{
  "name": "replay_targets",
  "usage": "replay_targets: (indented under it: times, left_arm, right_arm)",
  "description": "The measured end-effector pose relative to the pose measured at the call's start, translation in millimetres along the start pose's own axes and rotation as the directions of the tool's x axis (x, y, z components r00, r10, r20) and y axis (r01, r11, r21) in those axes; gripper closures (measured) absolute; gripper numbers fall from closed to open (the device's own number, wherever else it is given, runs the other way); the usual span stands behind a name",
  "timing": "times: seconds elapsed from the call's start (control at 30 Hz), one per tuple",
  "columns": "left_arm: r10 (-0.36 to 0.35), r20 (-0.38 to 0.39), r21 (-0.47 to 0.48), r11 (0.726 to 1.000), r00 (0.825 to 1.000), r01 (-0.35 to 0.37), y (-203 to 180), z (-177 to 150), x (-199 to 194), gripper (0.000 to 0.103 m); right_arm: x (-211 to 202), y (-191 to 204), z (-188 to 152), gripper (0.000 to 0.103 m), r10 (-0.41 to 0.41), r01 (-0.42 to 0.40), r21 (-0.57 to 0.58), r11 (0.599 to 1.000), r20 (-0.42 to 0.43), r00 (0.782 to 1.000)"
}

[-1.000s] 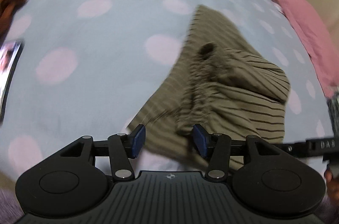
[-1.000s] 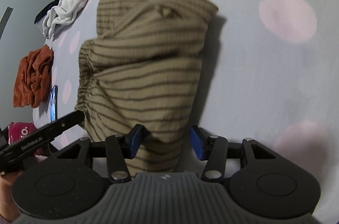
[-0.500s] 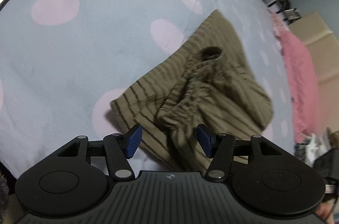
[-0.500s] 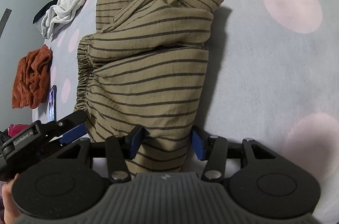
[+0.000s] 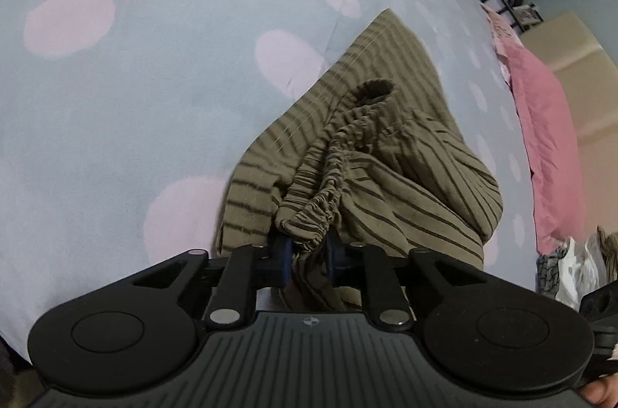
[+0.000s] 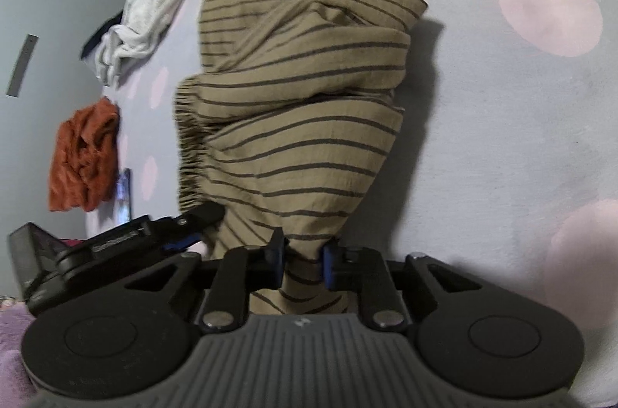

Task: Fold clothes

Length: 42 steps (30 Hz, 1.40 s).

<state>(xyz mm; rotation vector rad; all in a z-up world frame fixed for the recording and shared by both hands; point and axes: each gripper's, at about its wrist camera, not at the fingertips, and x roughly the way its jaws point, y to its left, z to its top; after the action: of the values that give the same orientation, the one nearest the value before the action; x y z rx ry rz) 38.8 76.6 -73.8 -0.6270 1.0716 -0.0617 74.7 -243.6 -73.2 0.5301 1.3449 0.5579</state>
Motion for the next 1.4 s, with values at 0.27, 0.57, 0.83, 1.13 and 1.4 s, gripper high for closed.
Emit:
replay_targets:
  times: [0.27, 0.57, 0.83, 1.13, 1.4]
  left_arm:
    - [0.084, 0.048, 0.233, 0.968, 0.995, -0.093, -18.6, 20.5, -43.6, 0.093]
    - [0.223, 0.009, 0.349, 0.913, 0.975, -0.212, -3.6, 17.0, -32.5, 0.095]
    - [0.228, 0.016, 0.303, 0.927, 0.974, -0.222, 6.2, 6.3, -49.2, 0.074]
    - [0.181, -0.054, 0.298, 0.942, 0.982, -0.157, -6.2, -24.5, -81.6, 0.057]
    - [0.172, -0.128, 0.349, 0.93, 0.977, -0.118, -20.5, -53.3, -72.0, 0.05]
  right_arm:
    - [-1.0, 27.6, -31.2, 0.086, 0.115, -0.116, 0.088, 0.989, 0.019, 0.993]
    - [50.2, 53.0, -70.4, 0.083, 0.068, -0.063, 0.161, 0.985, -0.022, 0.997]
    - [60.2, 54.2, -62.2, 0.061, 0.004, 0.008, 0.098, 0.995, -0.118, 0.993]
    - [17.6, 41.8, -56.9, 0.061, -0.166, 0.141, -0.205, 0.968, -0.109, 0.98]
    - [-5.7, 44.4, -40.0, 0.062, -0.321, 0.276, -0.54, 0.795, 0.011, 0.947]
